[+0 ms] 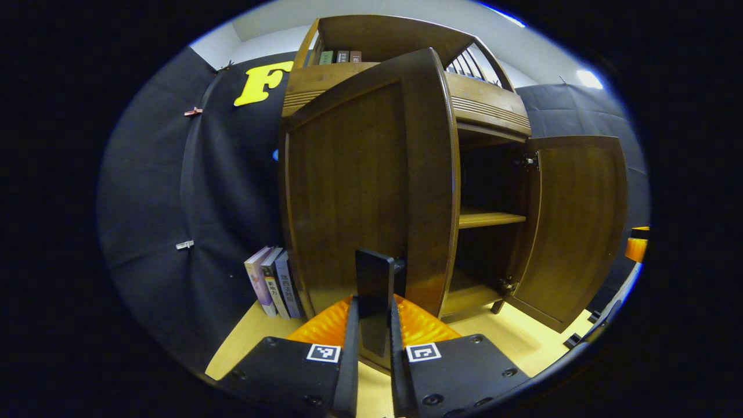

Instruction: Open the right door of the double-door shoe cabinet with the right hand, and open the left door with the left hand.

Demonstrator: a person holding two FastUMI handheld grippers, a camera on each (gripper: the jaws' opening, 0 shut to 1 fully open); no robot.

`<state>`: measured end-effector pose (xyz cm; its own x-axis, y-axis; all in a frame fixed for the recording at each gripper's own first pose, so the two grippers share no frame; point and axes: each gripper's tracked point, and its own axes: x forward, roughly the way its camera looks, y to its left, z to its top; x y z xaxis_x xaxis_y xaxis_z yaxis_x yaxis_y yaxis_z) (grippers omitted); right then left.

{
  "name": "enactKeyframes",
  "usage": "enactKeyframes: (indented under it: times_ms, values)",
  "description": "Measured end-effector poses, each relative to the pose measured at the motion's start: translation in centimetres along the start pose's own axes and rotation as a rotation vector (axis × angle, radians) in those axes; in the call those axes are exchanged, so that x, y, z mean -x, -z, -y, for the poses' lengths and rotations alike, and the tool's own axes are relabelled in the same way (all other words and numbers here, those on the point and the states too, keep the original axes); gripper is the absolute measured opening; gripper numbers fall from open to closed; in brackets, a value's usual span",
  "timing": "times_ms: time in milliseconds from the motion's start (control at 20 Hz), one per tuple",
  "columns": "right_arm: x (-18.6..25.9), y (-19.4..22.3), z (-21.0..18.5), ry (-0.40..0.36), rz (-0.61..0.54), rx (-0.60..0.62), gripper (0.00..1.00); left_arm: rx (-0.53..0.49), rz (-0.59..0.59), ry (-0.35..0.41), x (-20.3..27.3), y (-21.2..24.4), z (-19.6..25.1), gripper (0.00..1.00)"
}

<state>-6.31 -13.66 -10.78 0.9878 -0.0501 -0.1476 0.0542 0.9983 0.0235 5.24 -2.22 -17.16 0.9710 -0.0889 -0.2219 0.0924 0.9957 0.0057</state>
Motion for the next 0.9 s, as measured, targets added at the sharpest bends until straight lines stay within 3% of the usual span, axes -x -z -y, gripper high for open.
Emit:
enactKeyframes:
  times_ms: [900]
  values:
    - [-0.3,0.9,-5.0,-0.115,-0.003,-0.008,1.0,0.064,0.014,-0.127,4.4,0.6,-8.8,0.11]
